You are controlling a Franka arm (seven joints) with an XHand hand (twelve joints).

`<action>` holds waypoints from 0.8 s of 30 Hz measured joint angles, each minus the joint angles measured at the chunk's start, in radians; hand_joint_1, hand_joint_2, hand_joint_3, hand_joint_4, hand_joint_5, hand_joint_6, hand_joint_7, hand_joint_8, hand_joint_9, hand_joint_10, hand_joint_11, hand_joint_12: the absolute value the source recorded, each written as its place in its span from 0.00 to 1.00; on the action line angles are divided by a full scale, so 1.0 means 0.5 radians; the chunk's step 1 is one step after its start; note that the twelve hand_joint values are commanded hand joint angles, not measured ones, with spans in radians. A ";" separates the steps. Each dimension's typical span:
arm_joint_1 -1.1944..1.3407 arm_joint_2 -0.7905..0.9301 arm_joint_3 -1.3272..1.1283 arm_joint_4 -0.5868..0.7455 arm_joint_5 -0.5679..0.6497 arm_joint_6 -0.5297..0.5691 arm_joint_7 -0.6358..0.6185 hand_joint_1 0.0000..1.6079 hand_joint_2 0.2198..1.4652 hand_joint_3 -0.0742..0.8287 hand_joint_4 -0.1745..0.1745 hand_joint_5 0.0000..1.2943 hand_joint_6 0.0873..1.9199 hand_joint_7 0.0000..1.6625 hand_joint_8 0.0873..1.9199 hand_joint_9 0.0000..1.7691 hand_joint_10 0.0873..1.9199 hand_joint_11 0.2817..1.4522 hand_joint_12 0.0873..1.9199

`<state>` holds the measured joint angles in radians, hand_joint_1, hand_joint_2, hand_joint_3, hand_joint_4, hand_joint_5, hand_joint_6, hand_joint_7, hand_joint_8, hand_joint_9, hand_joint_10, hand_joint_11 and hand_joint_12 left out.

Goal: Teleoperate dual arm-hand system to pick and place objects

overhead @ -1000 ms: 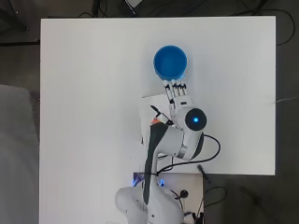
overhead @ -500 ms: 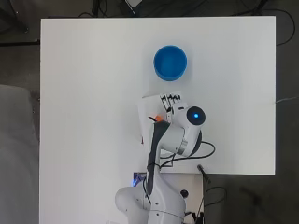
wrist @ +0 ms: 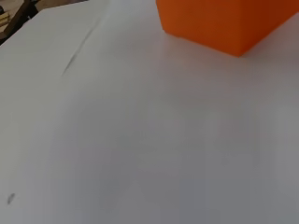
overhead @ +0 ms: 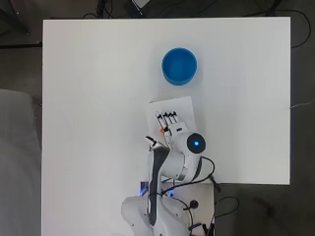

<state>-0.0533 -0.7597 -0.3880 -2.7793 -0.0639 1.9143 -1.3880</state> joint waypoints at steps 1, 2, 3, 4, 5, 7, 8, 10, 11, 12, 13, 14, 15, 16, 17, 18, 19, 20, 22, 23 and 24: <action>-0.006 -0.002 -0.016 0.000 -0.008 -0.002 0.021 0.09 0.59 0.09 0.63 0.27 0.00 0.26 0.00 0.28 0.00 0.15 0.00; -0.012 0.000 -0.035 0.007 -0.019 -0.009 0.040 0.08 0.59 0.09 0.64 0.27 0.00 0.26 0.00 0.28 0.00 0.15 0.00; -0.016 0.005 -0.054 0.016 -0.033 -0.013 0.060 0.09 0.60 0.09 0.65 0.28 0.00 0.27 0.00 0.28 0.00 0.16 0.00; -0.017 0.017 -0.067 0.027 -0.050 -0.015 0.081 0.18 0.65 0.09 0.75 0.40 0.00 0.35 0.00 0.36 0.00 0.22 0.00; -0.019 0.033 -0.079 0.038 -0.066 -0.016 0.099 0.40 0.71 0.07 0.60 0.49 0.20 0.45 0.19 0.50 0.06 0.35 0.01; -0.024 0.055 -0.119 0.045 -0.082 -0.015 0.120 0.60 0.78 0.08 0.53 0.56 0.52 0.50 0.60 0.56 0.59 0.37 0.41; -0.023 0.059 -0.144 0.050 -0.080 -0.012 0.111 0.66 0.80 0.08 0.35 0.56 0.57 0.50 0.69 0.56 0.74 0.33 0.57; -0.014 0.082 -0.196 0.063 -0.062 -0.015 0.042 0.72 0.81 0.08 0.17 0.56 0.60 0.51 0.75 0.55 0.86 0.29 0.71; -0.005 0.104 -0.217 0.076 -0.051 -0.023 -0.008 0.73 0.81 0.08 0.14 0.56 0.60 0.51 0.76 0.55 0.88 0.28 0.74; 0.004 0.127 -0.234 0.088 -0.039 -0.030 -0.060 0.73 0.82 0.09 0.12 0.55 0.62 0.50 0.78 0.55 0.92 0.29 0.78; 0.012 0.149 -0.248 0.100 -0.030 -0.036 -0.105 0.67 0.82 0.09 0.43 0.55 0.66 0.49 0.83 0.56 0.95 0.31 0.82; 0.021 0.166 -0.254 0.110 -0.018 -0.039 -0.141 0.61 0.83 0.09 0.69 0.55 0.70 0.49 0.86 0.56 0.98 0.32 0.86; 0.037 0.182 -0.250 0.124 0.004 -0.041 -0.177 0.58 0.83 0.09 0.84 0.54 0.72 0.49 0.89 0.56 0.99 0.33 0.88; 0.054 0.196 -0.239 0.152 0.042 -0.041 -0.218 0.56 0.83 0.09 0.93 0.55 0.73 0.48 0.90 0.56 0.99 0.33 0.89; 0.070 0.211 -0.227 0.192 0.084 -0.039 -0.257 0.62 0.83 0.10 0.67 0.54 0.70 0.48 0.87 0.55 0.99 0.32 0.88; 0.089 0.233 -0.215 0.250 0.130 -0.040 -0.290 0.66 0.83 0.10 0.47 0.53 0.69 0.48 0.83 0.55 0.98 0.30 0.86; 0.106 0.260 -0.202 0.314 0.162 -0.046 -0.312 0.69 0.83 0.09 0.36 0.52 0.68 0.49 0.80 0.54 0.96 0.29 0.84; 0.121 0.291 -0.182 0.388 0.186 -0.058 -0.323 0.71 0.83 0.09 0.30 0.52 0.67 0.49 0.78 0.54 0.95 0.28 0.82; 0.147 0.342 -0.120 0.547 0.225 -0.086 -0.299 0.72 0.83 0.09 0.24 0.51 0.67 0.50 0.76 0.54 0.94 0.28 0.81; 0.160 0.370 -0.078 0.638 0.241 -0.099 -0.270 0.72 0.83 0.09 0.21 0.51 0.67 0.49 0.77 0.54 0.94 0.28 0.82; 0.172 0.400 -0.044 0.721 0.252 -0.110 -0.247 0.73 0.83 0.09 0.19 0.51 0.66 0.49 0.77 0.54 0.94 0.29 0.82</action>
<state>0.0325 -0.5598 -0.4099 -2.4188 0.0623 1.8593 -1.5116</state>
